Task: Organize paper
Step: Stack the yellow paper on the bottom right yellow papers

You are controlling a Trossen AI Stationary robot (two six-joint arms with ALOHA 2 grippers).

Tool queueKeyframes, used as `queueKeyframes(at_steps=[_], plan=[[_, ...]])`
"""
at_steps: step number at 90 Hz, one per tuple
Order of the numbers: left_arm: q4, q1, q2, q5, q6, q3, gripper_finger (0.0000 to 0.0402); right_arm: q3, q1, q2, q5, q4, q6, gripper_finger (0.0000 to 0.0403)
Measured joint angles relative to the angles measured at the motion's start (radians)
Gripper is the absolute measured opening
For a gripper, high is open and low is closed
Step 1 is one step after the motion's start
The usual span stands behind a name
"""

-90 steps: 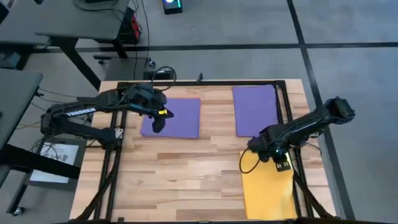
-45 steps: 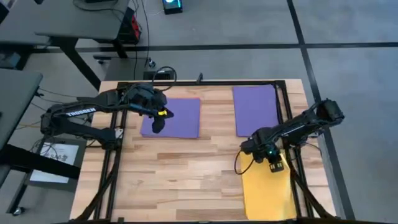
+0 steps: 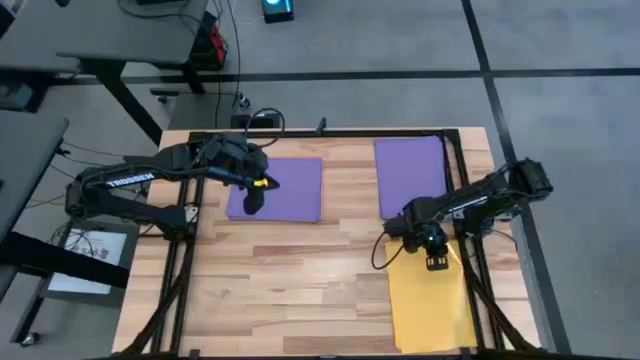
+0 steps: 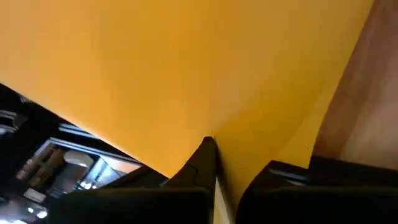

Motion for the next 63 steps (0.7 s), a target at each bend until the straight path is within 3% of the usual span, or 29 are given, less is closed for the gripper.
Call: queueKeyframes(at_steps=[19,46,63], plan=[[0.000,0.000,0.000,0.000,0.000,0.000,0.0001,-0.001,0.001,0.000,0.000,-0.001,0.078,0.0013],[0.000,0.000,0.000,0.000,0.001,0.000,0.0001,-0.002,-0.013,0.000,0.000,-0.062,0.121,0.0121],[0.002,0.000,0.000,0.000,0.006,0.000,0.0001,0.002,-0.081,-0.001,0.000,-0.120,0.115,0.0156]])
